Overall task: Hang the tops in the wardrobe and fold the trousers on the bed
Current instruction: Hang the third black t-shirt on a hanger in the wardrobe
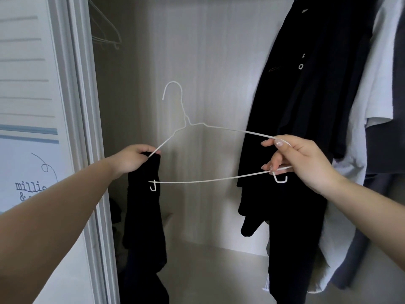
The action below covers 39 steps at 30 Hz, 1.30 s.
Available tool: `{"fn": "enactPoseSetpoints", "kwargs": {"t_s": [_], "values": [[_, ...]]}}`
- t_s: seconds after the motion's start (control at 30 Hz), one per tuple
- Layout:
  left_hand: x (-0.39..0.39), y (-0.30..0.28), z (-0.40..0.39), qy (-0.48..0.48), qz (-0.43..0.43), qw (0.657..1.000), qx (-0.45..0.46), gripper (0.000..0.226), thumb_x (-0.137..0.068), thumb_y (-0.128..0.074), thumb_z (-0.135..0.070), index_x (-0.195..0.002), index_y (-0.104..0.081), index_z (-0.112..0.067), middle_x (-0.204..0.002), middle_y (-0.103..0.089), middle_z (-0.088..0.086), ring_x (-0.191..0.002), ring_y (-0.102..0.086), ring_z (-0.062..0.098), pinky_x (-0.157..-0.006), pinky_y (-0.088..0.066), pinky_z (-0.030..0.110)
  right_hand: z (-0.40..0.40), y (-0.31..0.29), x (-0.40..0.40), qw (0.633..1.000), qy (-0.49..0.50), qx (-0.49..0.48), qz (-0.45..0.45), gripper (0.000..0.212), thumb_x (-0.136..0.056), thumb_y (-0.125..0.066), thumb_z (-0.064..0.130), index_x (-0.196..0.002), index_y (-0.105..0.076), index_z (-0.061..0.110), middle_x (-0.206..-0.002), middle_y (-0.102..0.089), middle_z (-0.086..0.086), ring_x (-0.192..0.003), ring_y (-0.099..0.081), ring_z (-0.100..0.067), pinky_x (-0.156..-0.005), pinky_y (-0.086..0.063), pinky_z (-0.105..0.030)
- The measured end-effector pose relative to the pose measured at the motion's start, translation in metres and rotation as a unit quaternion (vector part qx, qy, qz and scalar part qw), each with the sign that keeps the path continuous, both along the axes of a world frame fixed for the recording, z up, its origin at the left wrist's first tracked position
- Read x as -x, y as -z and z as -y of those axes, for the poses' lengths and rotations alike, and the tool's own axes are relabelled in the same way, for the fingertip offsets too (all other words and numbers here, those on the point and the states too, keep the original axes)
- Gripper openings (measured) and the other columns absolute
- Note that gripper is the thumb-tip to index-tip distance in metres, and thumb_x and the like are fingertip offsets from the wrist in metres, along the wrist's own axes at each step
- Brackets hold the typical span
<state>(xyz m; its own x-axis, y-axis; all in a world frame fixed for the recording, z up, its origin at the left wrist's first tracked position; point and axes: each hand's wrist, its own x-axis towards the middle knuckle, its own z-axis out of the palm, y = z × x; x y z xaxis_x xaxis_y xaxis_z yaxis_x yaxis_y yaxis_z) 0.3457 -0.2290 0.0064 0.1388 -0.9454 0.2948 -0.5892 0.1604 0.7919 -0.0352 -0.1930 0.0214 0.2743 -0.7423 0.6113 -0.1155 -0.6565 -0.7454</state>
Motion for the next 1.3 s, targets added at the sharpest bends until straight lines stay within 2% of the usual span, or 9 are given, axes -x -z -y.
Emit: {"fn": "enactPoseSetpoints", "kwargs": {"t_s": [0.1, 0.37, 0.53, 0.67, 0.8, 1.0, 1.13, 1.2, 1.3], "values": [[0.018, -0.006, -0.001, 0.038, -0.029, 0.999, 0.005, 0.039, -0.092, -0.042, 0.008, -0.116, -0.065, -0.011, -0.108, -0.066, 0.008, -0.097, -0.060, 0.017, -0.079, -0.047, 0.016, 0.005, 0.008, -0.010, 1.000, -0.003, -0.001, -0.009, 0.025, -0.101, -0.040, 0.019, -0.096, -0.065, 0.017, -0.052, -0.063, -0.009, -0.064, -0.071, -0.022, -0.057, -0.058, -0.026], [0.048, -0.017, 0.000, 0.085, -0.149, 0.984, 0.048, 0.039, -0.090, -0.042, 0.004, -0.099, -0.071, -0.021, -0.093, -0.070, 0.007, -0.074, -0.063, 0.015, -0.067, -0.051, 0.020, 0.023, 0.029, -0.026, 1.000, 0.010, -0.014, -0.014, 0.025, -0.101, -0.041, 0.020, -0.095, -0.066, 0.020, -0.055, -0.064, -0.009, -0.067, -0.072, -0.024, -0.060, -0.059, -0.029], [0.055, -0.017, 0.002, 0.096, -0.152, 0.983, 0.046, 0.007, -0.090, -0.062, -0.024, -0.088, -0.069, -0.023, -0.076, -0.062, -0.006, -0.071, -0.055, 0.011, -0.069, -0.041, 0.027, 0.032, 0.040, -0.023, 0.999, 0.029, -0.004, -0.024, 0.026, -0.101, -0.041, 0.020, -0.096, -0.066, 0.021, -0.059, -0.066, -0.008, -0.069, -0.071, -0.022, -0.064, -0.059, -0.030], [0.061, -0.017, 0.003, 0.088, -0.176, 0.979, 0.053, 0.031, -0.086, -0.065, -0.045, -0.095, -0.068, -0.016, -0.062, -0.046, -0.009, -0.061, -0.042, 0.012, -0.066, -0.034, 0.030, 0.036, 0.045, -0.019, 0.998, 0.045, 0.016, -0.044, 0.025, -0.100, -0.041, 0.021, -0.096, -0.065, 0.022, -0.057, -0.064, -0.007, -0.066, -0.070, -0.018, -0.063, -0.057, -0.023], [0.068, -0.020, 0.006, 0.021, -0.165, 0.981, 0.096, 0.028, -0.087, -0.066, -0.039, -0.072, -0.062, -0.016, -0.060, -0.038, -0.003, -0.061, -0.036, 0.017, -0.063, -0.030, 0.029, 0.034, 0.046, -0.022, 0.990, 0.065, 0.048, -0.117, 0.022, -0.098, -0.045, 0.023, -0.102, -0.067, 0.020, -0.063, -0.068, -0.001, -0.066, -0.067, -0.010, -0.065, -0.054, -0.018], [0.067, -0.019, 0.012, -0.020, -0.147, 0.978, 0.147, 0.014, -0.094, -0.054, -0.019, -0.087, -0.066, -0.018, -0.077, -0.057, -0.012, -0.071, -0.050, 0.001, -0.065, -0.038, 0.016, 0.021, 0.034, -0.036, 0.853, 0.267, 0.312, -0.321, 0.064, -0.082, -0.070, 0.017, -0.140, -0.044, 0.007, -0.136, -0.048, -0.012, -0.130, -0.042, -0.026, -0.109, -0.036, -0.044], [0.069, -0.018, 0.013, -0.007, -0.152, 0.977, 0.149, 0.011, -0.094, -0.056, -0.020, -0.090, -0.066, -0.015, -0.084, -0.060, -0.006, -0.080, -0.052, 0.005, -0.072, -0.039, 0.016, 0.002, 0.044, -0.068, 0.753, 0.168, 0.521, -0.365, 0.044, -0.082, -0.061, 0.014, -0.125, -0.060, 0.005, -0.127, -0.060, -0.012, -0.119, -0.056, -0.028, -0.101, -0.044, -0.042], [0.072, -0.018, 0.011, 0.004, -0.158, 0.976, 0.152, 0.013, -0.094, -0.057, -0.020, -0.095, -0.067, -0.011, -0.092, -0.061, -0.001, -0.086, -0.053, 0.009, -0.076, -0.039, 0.018, -0.004, 0.060, -0.090, 0.811, 0.051, 0.421, -0.403, 0.040, -0.087, -0.060, 0.021, -0.125, -0.061, 0.011, -0.121, -0.062, -0.007, -0.107, -0.062, -0.025, -0.089, -0.052, -0.036], [0.078, -0.020, 0.006, 0.017, -0.171, 0.974, 0.150, 0.015, -0.094, -0.057, -0.021, -0.097, -0.068, -0.011, -0.083, -0.060, -0.005, -0.078, -0.052, 0.008, -0.070, -0.039, 0.019, 0.000, 0.091, -0.119, 0.852, -0.006, 0.161, -0.499, 0.065, -0.091, -0.057, 0.041, -0.147, -0.031, 0.023, -0.144, -0.041, 0.001, -0.128, -0.045, -0.018, -0.104, -0.040, -0.029]]}}
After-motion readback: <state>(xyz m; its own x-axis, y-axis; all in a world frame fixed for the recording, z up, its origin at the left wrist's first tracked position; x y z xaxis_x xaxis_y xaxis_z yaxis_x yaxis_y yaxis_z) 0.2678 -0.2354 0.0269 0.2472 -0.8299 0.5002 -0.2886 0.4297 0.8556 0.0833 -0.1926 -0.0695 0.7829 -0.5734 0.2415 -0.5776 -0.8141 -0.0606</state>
